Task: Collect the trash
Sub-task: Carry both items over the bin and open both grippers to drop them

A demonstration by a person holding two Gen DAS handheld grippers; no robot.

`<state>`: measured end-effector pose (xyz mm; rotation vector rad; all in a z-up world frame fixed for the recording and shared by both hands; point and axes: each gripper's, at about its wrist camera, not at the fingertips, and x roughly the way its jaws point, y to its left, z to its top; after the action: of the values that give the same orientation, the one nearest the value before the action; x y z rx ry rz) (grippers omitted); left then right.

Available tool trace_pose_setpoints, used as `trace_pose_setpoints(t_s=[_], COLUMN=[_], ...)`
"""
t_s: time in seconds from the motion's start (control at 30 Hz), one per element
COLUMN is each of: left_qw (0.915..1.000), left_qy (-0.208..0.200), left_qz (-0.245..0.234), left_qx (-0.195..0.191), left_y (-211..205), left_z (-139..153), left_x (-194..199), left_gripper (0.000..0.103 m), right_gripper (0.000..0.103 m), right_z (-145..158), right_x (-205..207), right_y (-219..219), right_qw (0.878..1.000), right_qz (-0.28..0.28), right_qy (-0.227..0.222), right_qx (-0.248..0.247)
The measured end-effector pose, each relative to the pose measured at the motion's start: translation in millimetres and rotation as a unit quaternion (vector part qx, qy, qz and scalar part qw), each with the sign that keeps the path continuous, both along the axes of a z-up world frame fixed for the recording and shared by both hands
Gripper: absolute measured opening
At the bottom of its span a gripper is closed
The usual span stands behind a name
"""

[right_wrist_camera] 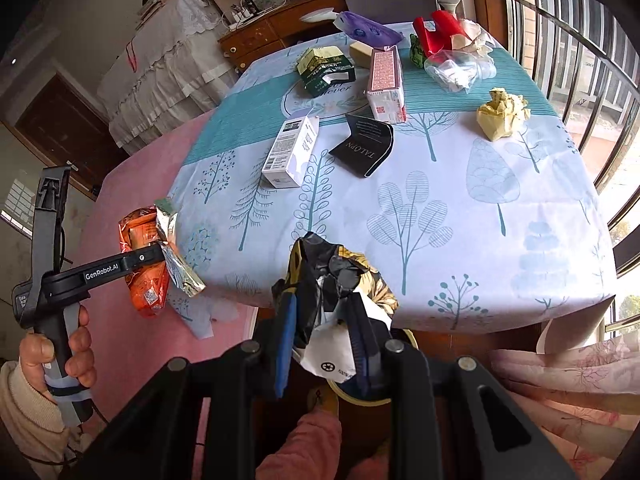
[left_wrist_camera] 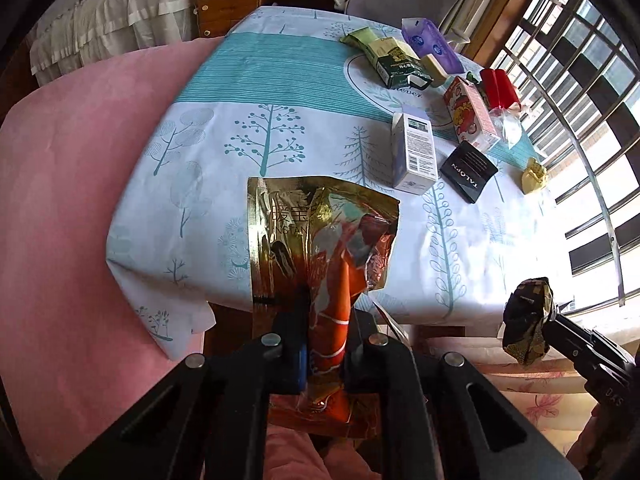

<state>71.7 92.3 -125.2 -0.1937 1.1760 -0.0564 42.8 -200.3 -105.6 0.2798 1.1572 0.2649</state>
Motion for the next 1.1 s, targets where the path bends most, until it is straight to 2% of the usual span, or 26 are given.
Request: trace_pose_setpoints(t_s=[0.1,0.23,0.5,0.6,0.83,0.97,1.07,1.1], left_qw=[0.9993,0.9984,0.9950,0.9930,0.9878,0.9852,0.9853,0.9857], left_qy=[-0.018,-0.007,0.078,0.100,0.140,0.150,0.142,0.136], left_qz=[-0.027,-0.040,-0.046,-0.047,-0.051,-0.070,-0.090,-0.097], left_qx=[-0.018,-0.038,-0.043,-0.042,-0.043,-0.043,-0.028,-0.022], left_y=[-26.0,-53.4,-81.0,-81.4,-77.8,-82.2,-87.0,-88.6], left_z=[5.5,-8.3,-97.5,-137.9,-250.9,-317.7,-353.6,-362.1], left_x=[-38.8,-75.7,-98.6,-94.9,-74.8,-60.8,-49.3,-46.4], left_gripper=[0.009,0.009,0.010,0.011,0.012,0.013,0.017,0.022], right_gripper=[0.026,0.026,0.026,0.026,0.026,0.027,0.029,0.029], right_z=[-2.0,-18.0,-91.5,-131.2,-258.9,-329.4,-374.2,-386.2], right_x=[-19.6,-44.6,-66.3,-67.1,-59.6,-53.0,-46.7,-45.4], right_y=[-8.9,-19.1,-14.5,-5.2,8.3,11.2,8.1,7.1], right_qw=[1.000,1.000,0.994,0.992,0.983,0.979,0.977,0.976], right_qz=[0.004,-0.002,-0.016,-0.021,-0.070,-0.095,-0.112,-0.116], right_qy=[0.004,0.029,0.101,0.123,0.168,0.179,0.183,0.185], right_qx=[0.001,0.010,0.026,0.027,0.017,0.010,0.010,0.010])
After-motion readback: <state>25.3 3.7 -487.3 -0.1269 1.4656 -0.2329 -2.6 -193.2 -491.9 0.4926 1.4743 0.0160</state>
